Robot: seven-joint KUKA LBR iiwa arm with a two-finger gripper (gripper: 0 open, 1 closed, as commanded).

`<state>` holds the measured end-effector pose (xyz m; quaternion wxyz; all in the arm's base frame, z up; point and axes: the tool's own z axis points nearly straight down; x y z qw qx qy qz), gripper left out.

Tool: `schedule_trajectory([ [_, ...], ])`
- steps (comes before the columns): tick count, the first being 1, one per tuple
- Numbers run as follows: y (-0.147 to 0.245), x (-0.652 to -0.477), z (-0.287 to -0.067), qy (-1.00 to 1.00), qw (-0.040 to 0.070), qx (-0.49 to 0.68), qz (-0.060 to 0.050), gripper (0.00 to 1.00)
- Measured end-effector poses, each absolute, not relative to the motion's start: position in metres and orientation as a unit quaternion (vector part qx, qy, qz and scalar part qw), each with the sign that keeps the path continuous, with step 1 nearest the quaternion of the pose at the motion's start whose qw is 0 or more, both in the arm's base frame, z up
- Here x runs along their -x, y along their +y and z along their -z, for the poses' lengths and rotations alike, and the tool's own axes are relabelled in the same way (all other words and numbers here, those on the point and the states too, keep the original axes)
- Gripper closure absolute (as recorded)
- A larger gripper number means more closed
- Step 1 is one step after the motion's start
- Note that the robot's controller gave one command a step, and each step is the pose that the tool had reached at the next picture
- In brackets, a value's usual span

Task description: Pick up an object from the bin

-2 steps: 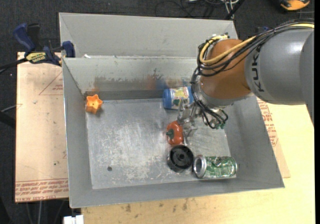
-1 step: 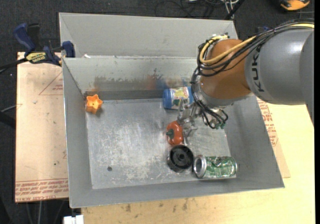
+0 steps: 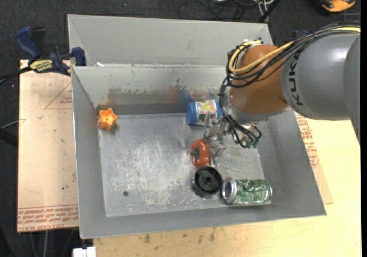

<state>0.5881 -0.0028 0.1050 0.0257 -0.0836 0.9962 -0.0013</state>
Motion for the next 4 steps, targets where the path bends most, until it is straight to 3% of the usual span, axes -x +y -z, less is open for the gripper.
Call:
schedule_trajectory([
  [2,-0.003,-0.588,-0.105,0.996,0.026,0.084,0.001,1.0],
  [3,-0.003,-0.576,-0.085,0.996,0.01,0.084,0.0,0.0],
  [4,-0.003,-0.574,-0.083,0.996,0.006,0.084,0.0,0.0],
])
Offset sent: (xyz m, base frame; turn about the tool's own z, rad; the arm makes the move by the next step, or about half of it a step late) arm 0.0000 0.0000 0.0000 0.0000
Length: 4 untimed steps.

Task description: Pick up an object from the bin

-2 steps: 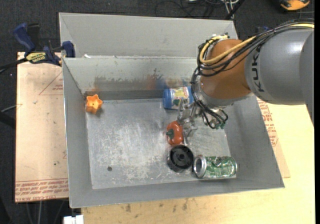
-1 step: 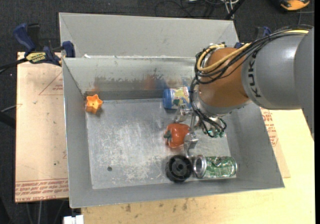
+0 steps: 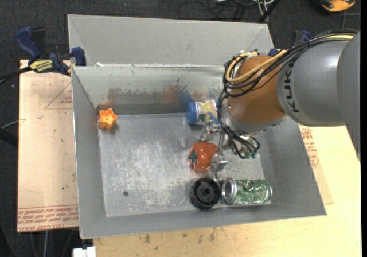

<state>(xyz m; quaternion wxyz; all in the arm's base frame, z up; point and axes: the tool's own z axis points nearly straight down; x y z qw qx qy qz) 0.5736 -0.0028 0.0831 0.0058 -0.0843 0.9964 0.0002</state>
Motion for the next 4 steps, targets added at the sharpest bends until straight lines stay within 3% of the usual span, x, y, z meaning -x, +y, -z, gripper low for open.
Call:
schedule_trajectory([
  [1,-0.007,-0.588,-0.078,0.99,0.003,0.141,-0.002,1.0],
  [2,-0.007,-0.588,-0.078,0.99,0.003,0.141,-0.002,1.0],
  [3,-0.029,-0.599,-0.084,0.989,0.003,0.146,-0.001,1.0],
  [4,-0.027,-0.598,-0.122,0.991,-0.001,0.131,-0.001,1.0],
])
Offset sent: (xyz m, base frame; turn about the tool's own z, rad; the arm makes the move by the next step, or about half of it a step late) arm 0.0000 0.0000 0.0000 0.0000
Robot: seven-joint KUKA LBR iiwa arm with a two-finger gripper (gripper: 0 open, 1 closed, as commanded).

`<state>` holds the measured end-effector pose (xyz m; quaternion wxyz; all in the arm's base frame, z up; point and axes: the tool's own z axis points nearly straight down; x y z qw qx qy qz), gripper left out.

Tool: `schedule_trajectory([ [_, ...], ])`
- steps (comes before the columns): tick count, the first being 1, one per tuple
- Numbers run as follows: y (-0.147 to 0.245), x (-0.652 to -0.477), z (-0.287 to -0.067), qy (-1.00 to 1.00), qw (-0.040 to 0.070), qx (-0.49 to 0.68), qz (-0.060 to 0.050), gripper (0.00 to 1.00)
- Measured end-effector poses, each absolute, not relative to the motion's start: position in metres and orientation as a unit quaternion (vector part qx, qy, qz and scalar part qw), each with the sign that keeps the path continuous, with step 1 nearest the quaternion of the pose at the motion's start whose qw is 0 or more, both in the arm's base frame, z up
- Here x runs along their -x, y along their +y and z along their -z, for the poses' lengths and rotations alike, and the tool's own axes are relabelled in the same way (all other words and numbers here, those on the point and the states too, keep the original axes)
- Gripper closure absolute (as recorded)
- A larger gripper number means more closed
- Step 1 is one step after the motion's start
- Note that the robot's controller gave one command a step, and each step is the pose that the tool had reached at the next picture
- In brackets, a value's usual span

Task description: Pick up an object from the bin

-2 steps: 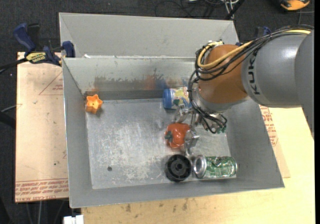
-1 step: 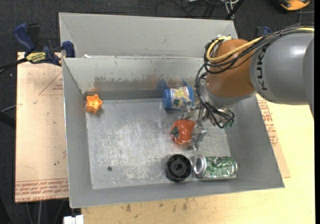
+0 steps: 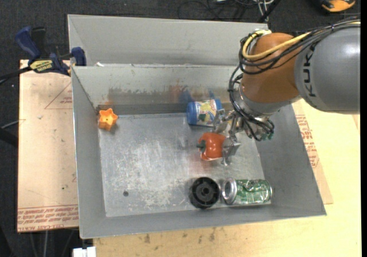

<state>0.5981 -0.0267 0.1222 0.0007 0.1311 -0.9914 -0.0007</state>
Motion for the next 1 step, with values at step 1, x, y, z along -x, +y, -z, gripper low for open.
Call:
schedule_trajectory([
  [1,-0.0202,-0.5864,-0.1812,-0.99,0.001,-0.144,0.001,1.0],
])
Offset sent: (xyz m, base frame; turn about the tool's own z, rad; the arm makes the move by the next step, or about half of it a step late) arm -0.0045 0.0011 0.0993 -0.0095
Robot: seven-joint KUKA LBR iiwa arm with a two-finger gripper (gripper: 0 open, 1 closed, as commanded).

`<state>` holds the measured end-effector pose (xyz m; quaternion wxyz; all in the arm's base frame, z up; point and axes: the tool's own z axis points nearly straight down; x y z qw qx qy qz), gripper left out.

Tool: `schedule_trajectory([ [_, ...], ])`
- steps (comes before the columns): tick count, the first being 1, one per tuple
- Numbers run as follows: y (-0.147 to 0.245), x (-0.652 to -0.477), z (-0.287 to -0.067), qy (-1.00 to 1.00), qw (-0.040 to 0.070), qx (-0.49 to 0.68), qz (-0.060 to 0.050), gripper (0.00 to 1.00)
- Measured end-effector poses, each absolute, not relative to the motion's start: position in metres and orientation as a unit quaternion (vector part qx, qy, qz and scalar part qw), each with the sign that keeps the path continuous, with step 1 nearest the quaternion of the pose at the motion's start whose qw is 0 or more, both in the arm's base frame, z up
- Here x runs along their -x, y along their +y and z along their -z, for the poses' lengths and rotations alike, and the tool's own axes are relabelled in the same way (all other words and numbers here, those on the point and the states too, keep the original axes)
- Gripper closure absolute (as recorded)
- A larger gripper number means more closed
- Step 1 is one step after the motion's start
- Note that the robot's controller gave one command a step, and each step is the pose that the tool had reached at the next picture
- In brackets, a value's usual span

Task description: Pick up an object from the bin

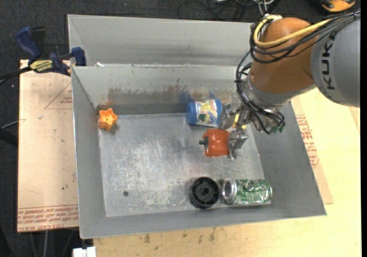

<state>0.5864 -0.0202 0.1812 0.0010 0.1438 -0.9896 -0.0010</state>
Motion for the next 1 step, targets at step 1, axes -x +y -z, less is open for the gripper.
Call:
schedule_trajectory([
  [1,-0.0245,-0.5947,-0.2233,-0.991,-0.003,-0.136,0.0,1.0],
])
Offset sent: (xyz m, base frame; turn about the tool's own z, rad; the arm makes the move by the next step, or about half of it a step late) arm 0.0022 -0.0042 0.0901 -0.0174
